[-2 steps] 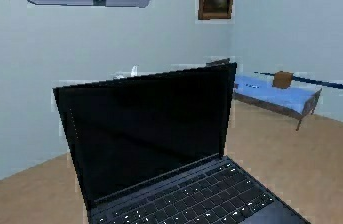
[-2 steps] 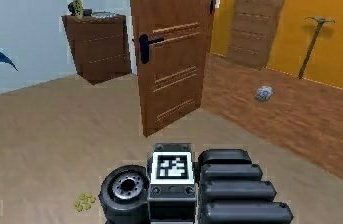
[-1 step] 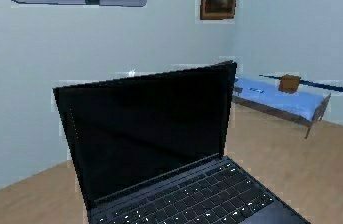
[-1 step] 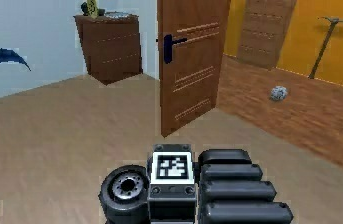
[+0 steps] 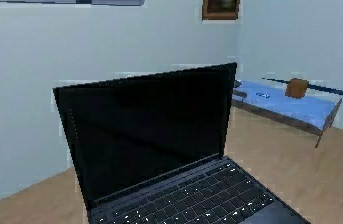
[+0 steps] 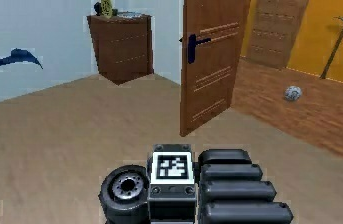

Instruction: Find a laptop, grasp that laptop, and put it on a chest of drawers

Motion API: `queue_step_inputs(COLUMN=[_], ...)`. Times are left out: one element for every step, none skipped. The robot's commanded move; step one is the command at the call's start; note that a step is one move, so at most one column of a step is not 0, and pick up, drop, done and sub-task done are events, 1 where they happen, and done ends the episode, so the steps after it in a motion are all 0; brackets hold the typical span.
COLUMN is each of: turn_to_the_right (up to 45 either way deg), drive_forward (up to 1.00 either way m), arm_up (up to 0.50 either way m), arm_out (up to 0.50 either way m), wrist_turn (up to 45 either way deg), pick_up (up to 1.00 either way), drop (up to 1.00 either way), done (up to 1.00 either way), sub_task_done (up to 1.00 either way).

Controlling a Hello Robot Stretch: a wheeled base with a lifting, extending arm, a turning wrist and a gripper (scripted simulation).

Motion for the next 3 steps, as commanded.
queue_step_inputs(turn_to_the_right=[27.0,0.0,18.0], drive_forward=[0.0,0.45,0.0], arm_up=[0.0,0.0,0.0], arm_out=[0.0,0.0,0.0], wrist_turn=[0.0,0.0,0.0], pick_up=[0.0,0.0,0.0], drop=[0.0,0.0,0.0], done=[0.0,0.0,0.0], sub_task_done=[0.0,0.0,0.0])
